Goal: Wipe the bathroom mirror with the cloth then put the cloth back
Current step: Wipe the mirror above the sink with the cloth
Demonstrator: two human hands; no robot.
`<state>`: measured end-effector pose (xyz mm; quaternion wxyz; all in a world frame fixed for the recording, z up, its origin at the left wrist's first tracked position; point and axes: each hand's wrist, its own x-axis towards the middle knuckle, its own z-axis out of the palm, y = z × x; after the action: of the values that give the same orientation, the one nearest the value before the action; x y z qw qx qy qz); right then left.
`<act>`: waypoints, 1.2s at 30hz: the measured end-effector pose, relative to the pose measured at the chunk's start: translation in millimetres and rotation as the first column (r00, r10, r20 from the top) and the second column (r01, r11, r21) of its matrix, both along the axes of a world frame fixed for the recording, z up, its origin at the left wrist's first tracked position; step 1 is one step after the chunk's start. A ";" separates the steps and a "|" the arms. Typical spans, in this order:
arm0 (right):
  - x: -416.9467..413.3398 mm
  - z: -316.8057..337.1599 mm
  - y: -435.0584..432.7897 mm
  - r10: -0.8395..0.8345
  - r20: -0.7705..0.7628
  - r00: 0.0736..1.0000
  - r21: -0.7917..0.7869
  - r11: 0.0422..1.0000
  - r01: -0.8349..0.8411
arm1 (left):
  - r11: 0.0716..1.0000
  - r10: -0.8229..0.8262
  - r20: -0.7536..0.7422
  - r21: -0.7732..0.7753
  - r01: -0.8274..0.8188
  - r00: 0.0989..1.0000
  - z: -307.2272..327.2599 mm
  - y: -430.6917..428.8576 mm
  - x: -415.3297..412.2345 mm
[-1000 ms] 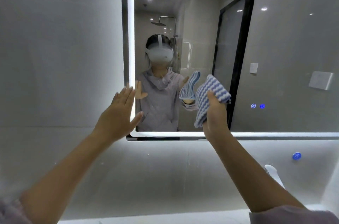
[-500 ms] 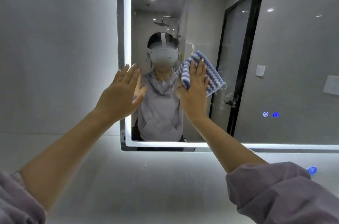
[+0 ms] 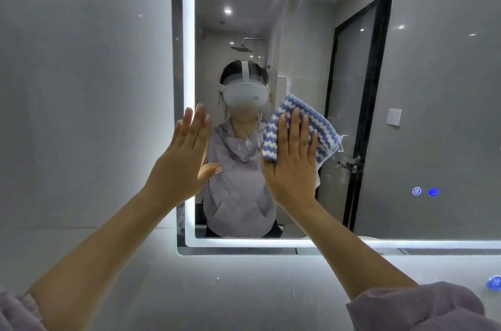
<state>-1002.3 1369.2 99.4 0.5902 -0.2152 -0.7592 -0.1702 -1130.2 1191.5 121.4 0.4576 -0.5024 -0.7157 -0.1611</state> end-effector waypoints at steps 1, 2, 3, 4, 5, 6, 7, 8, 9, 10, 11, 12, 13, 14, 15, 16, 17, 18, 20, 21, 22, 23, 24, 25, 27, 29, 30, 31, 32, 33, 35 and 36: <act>0.0 -0.2 -0.2 0.000 0.001 1.000 0.000 1.000 0.000 | 1.000 -0.011 0.000 0.007 0.011 1.000 -0.4 -0.4 -0.6; 0.1 -0.4 -0.6 0.002 0.000 1.000 0.000 1.000 -0.002 | 1.000 -0.015 -0.002 0.010 0.015 1.000 -0.8 -0.8 -1.0; 0.4 -0.2 -1.1 0.004 -0.002 1.000 0.001 1.000 -0.004 | 1.000 -0.014 -0.007 0.009 0.014 1.000 -0.7 -1.1 -1.5; 0.5 0.2 -1.8 0.004 -0.004 1.000 0.000 1.000 -0.004 | 1.000 -0.009 -0.014 0.006 0.009 1.000 -0.5 -1.2 -1.9; 0.5 0.5 -2.5 0.003 -0.007 1.000 -0.006 1.000 -0.003 | 1.000 -0.002 -0.020 0.000 0.003 1.000 -0.4 -1.1 -2.0; 0.3 0.8 -3.4 0.001 -0.010 1.000 -0.013 1.000 -0.001 | 1.000 0.003 -0.024 -0.005 -0.003 1.000 -0.6 -0.8 -2.0; 0.0 0.9 -4.4 -0.001 -0.010 1.000 -0.018 1.000 0.001 | 1.000 0.007 -0.027 -0.007 -0.008 1.000 -0.8 -0.4 -2.2; -0.5 0.3 -5.5 -0.002 -0.003 1.000 -0.019 1.000 0.002 | 1.000 0.011 -0.029 -0.005 -0.011 1.000 -1.1 0.1 -2.4; -1.1 -0.8 -6.7 0.001 0.014 1.000 -0.014 1.000 -0.001 | 1.000 0.014 -0.031 -0.002 -0.014 0.999 -1.4 0.5 -2.6; -2.0 -2.9 -8.1 0.009 0.045 0.999 -0.002 1.000 -0.009 | 1.000 0.017 -0.032 0.003 -0.016 0.999 -1.6 0.9 -2.8; -3.1 -5.8 -10.0 0.017 0.080 0.997 0.013 1.000 -0.018 | 1.000 0.017 -0.030 0.008 -0.017 0.999 -1.8 1.1 -3.0; -4.6 -9.4 -12.2 0.021 0.115 0.993 0.027 0.999 -0.024 | 1.000 0.013 -0.027 0.014 -0.013 1.000 -1.9 1.4 -3.4; -6.3 -13.5 -14.6 0.021 0.147 0.989 0.040 0.999 -0.027 | 1.000 0.005 -0.023 0.020 -0.005 1.000 -1.8 1.7 -4.1; -8.1 -18.3 -16.7 0.021 0.176 0.984 0.057 0.998 -0.032 | 1.000 -0.008 -0.016 0.024 0.008 1.000 -2.2 1.8 -4.9; -9.9 -24.1 -18.4 0.023 0.203 0.979 0.084 0.996 -0.041 | 0.999 -0.024 -0.009 0.026 0.024 1.000 -2.5 2.0 -5.9; -11.2 -30.9 -19.4 0.024 0.236 0.971 0.124 0.991 -0.055 | 0.999 -0.040 -0.003 0.026 0.040 0.999 -2.6 1.9 -6.9; -11.8 -38.2 -19.5 0.023 0.279 0.960 0.169 0.983 -0.073 | 0.998 -0.054 0.000 0.025 0.054 0.999 -2.7 2.0 -7.8; -11.9 -45.2 -18.7 0.020 0.328 0.944 0.211 0.973 -0.093 | 0.998 -0.065 0.000 0.023 0.065 0.998 -2.7 2.1 -8.5; -9.9 -53.6 -15.3 0.053 0.404 0.913 0.228 0.961 -0.156 | 0.997 -0.078 0.006 0.029 0.078 0.997 -2.7 2.2 -9.3; -8.2 -53.5 -13.9 0.082 0.417 0.905 0.213 0.959 -0.185 | 0.996 -0.078 0.009 0.032 0.077 0.997 -2.5 2.2 -9.2; -6.4 -51.4 -12.7 0.100 0.422 0.901 0.205 0.958 -0.203 | 0.997 -0.076 0.010 0.034 0.076 0.997 -2.4 2.3 -8.8; -4.4 -48.4 -11.1 0.103 0.433 0.896 0.209 0.955 -0.211 | 0.997 -0.076 0.010 0.033 0.076 0.997 -2.5 2.4 -8.3; -2.1 -45.5 -9.1 0.097 0.452 0.887 0.219 0.952 -0.215 | 0.996 -0.078 0.011 0.033 0.078 0.997 -2.7 2.5 -8.0; 0.4 -42.5 -7.2 0.092 0.473 0.876 0.217 0.952 -0.218 | 0.996 -0.081 0.013 0.035 0.080 0.997 -2.7 2.3 -7.7; 6.6 -34.2 -3.1 0.101 0.471 0.876 0.171 0.964 -0.202 | 0.996 -0.080 0.015 0.032 0.079 0.997 -2.8 1.5 -7.2; 13.0 -19.7 3.0 0.108 0.391 0.914 0.117 0.979 -0.166 | 0.997 -0.069 0.008 0.020 0.069 0.998 -2.3 0.3 -6.9; 16.0 -10.8 6.9 0.094 0.347 0.933 0.103 0.985 -0.138 | 0.998 -0.063 0.003 0.013 0.063 0.998 -2.2 -0.3 -6.6; 19.1 -1.2 10.8 0.069 0.309 0.948 0.091 0.991 -0.101 | 0.998 -0.061 0.000 0.006 0.061 0.998 -2.0 -0.9 -6.3; 22.0 8.1 13.8 0.039 0.271 0.962 0.082 0.995 -0.063 | 0.998 -0.060 0.000 0.000 0.060 0.998 -1.9 -1.2 -6.1; 24.2 15.8 16.0 0.017 0.230 0.973 0.080 0.996 -0.036 | 0.998 -0.058 0.001 -0.005 0.058 0.998 -1.8 -1.4 -6.0; 24.6 22.6 16.1 0.021 0.163 0.986 0.083 0.996 -0.035 | 0.999 -0.053 0.005 -0.012 0.053 0.999 -1.8 -1.7 -6.0; 22.9 21.7 14.1 0.029 0.142 0.990 0.081 0.996 -0.041 | 0.999 -0.051 0.005 -0.014 0.051 0.999 -2.1 -1.8 -6.4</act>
<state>-979.4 1383.2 121.2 0.5468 -0.1644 -0.7946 -0.2064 -1136.6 1189.7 119.3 0.4481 -0.5234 -0.7048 -0.1689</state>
